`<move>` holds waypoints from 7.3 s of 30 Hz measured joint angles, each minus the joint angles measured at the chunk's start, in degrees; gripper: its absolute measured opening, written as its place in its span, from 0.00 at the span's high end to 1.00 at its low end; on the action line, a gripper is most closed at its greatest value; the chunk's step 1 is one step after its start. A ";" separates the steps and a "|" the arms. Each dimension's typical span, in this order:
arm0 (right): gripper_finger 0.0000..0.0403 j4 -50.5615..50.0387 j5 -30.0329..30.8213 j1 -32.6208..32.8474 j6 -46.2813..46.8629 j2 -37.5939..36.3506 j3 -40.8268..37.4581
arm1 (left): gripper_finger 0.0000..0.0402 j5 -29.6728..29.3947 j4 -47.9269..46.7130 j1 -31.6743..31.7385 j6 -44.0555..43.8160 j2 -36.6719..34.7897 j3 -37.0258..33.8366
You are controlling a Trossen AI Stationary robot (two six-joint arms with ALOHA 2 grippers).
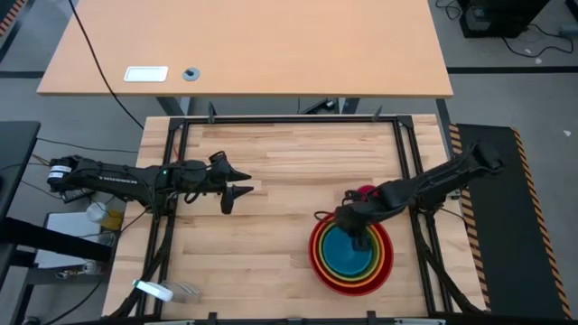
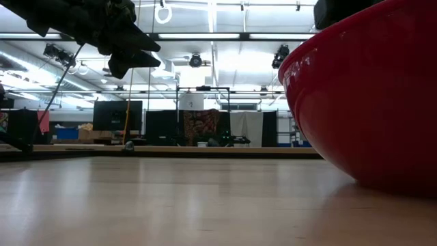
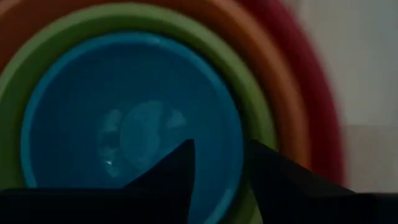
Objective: Nest bowls inside each other
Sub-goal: Stack the blue bowl into the green bowl, then stack the small pink bowl into the blue bowl, then return to Home Position
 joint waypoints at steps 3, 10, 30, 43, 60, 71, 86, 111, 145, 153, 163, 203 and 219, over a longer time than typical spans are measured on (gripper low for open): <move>0.59 -0.60 3.56 0.36 0.04 -3.15 -0.38 | 0.49 -0.02 0.02 0.00 -0.01 0.00 0.00; 0.59 -6.51 17.70 0.10 2.34 -12.73 -3.10 | 0.49 -0.01 0.07 -0.02 -3.02 0.00 0.00; 0.59 -5.98 15.53 -16.52 12.96 -26.44 -21.94 | 0.49 -0.02 1.03 -0.02 -6.46 0.00 0.00; 0.53 -5.91 8.88 -29.38 9.42 -21.12 -21.30 | 0.49 -0.02 1.03 -0.02 -4.74 0.02 0.00; 0.52 -23.67 4.43 -32.97 -7.58 5.77 -4.16 | 0.49 -0.03 -1.29 -0.07 -1.17 0.01 -0.02; 0.67 -22.98 4.45 -34.80 -12.97 17.93 -4.15 | 0.49 -0.02 -2.32 -0.07 -0.48 0.02 -0.02; 0.94 -24.21 4.82 -37.92 -12.79 9.97 0.55 | 0.49 0.00 -1.52 -0.07 -0.40 0.02 -0.02; 0.94 -8.06 -26.28 -29.73 -22.87 -9.47 16.39 | 0.49 0.02 -0.15 -5.95 -1.00 0.02 -0.02; 0.61 -19.32 -8.63 -0.44 -2.95 17.91 16.33 | 0.49 0.00 7.04 -6.89 -0.79 0.02 -0.02; 0.43 -22.69 -7.85 -0.45 1.47 13.23 16.33 | 0.49 0.00 7.14 -6.88 -1.97 0.02 -0.02; 0.38 -23.93 1.16 -0.38 2.84 7.54 16.33 | 0.49 0.00 7.43 -6.88 -2.36 0.02 -0.02; 0.52 71.87 7.78 -18.41 -20.67 -53.55 -40.50 | 0.49 -0.09 19.94 -6.19 15.63 -14.88 -12.78; 0.52 84.29 -0.19 -24.62 -15.24 -61.15 -54.50 | 0.49 0.00 24.48 -6.19 12.42 -22.04 -24.15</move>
